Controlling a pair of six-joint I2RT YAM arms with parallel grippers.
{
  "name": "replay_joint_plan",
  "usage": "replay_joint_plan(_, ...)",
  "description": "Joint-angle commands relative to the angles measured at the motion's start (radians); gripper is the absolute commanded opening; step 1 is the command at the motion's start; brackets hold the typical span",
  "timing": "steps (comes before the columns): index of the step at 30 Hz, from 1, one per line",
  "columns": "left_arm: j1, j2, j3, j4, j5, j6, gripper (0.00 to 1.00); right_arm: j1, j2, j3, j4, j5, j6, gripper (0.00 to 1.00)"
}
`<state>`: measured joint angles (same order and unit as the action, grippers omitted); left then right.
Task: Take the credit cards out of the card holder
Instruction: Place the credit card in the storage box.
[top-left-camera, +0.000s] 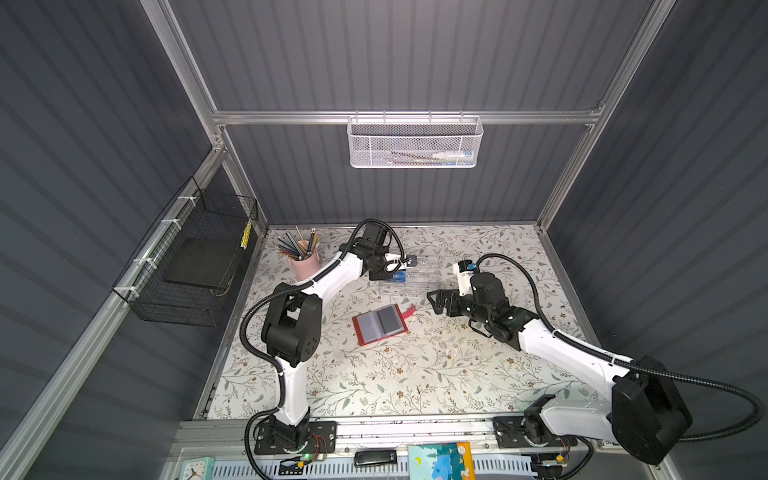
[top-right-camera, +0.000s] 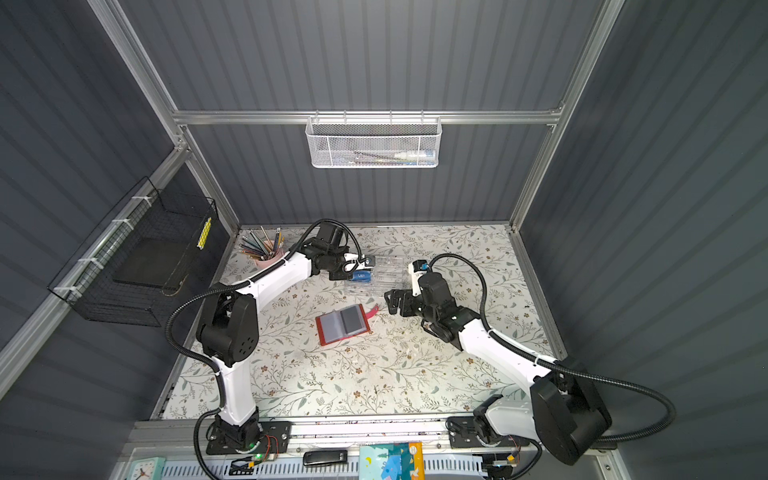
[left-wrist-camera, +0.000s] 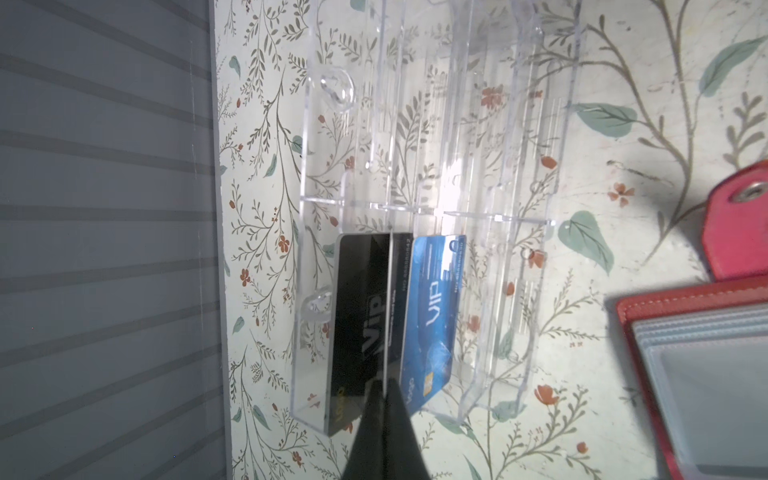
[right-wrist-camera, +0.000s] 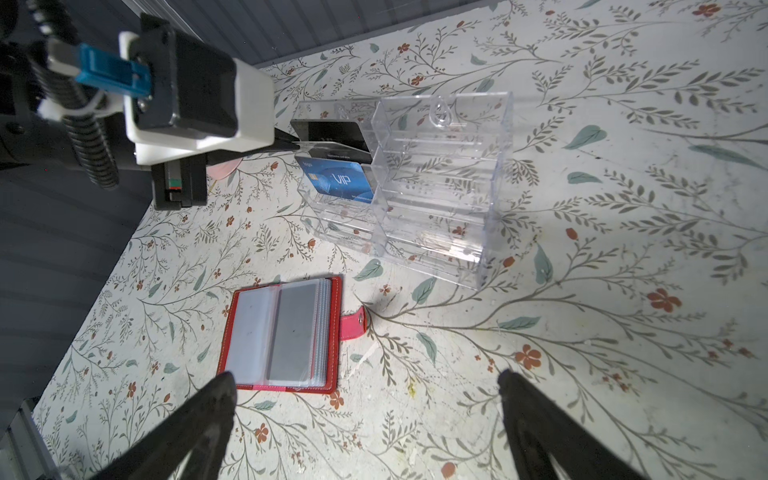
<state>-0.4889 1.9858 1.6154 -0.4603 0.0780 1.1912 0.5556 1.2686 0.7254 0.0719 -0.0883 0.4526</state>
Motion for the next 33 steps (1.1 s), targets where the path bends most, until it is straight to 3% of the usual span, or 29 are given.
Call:
replay_joint_plan(1,0.007,0.021,0.024,-0.042,-0.027,0.089,0.00,-0.007,-0.014,-0.013,0.016,-0.009,0.006,0.99)
replay_joint_plan(17,0.006,0.023,0.009,0.013,-0.055,0.110,0.00,-0.009,-0.009,-0.018,0.029,-0.016,0.012,0.99)
replay_joint_plan(26,0.003,0.018,-0.008,0.066,-0.072,0.087,0.16,-0.009,-0.005,-0.018,0.035,-0.023,0.016,0.99)
replay_joint_plan(33,0.001,0.017,-0.009,0.073,-0.070,0.087,0.20,-0.009,-0.014,-0.020,0.031,-0.022,0.017,0.99)
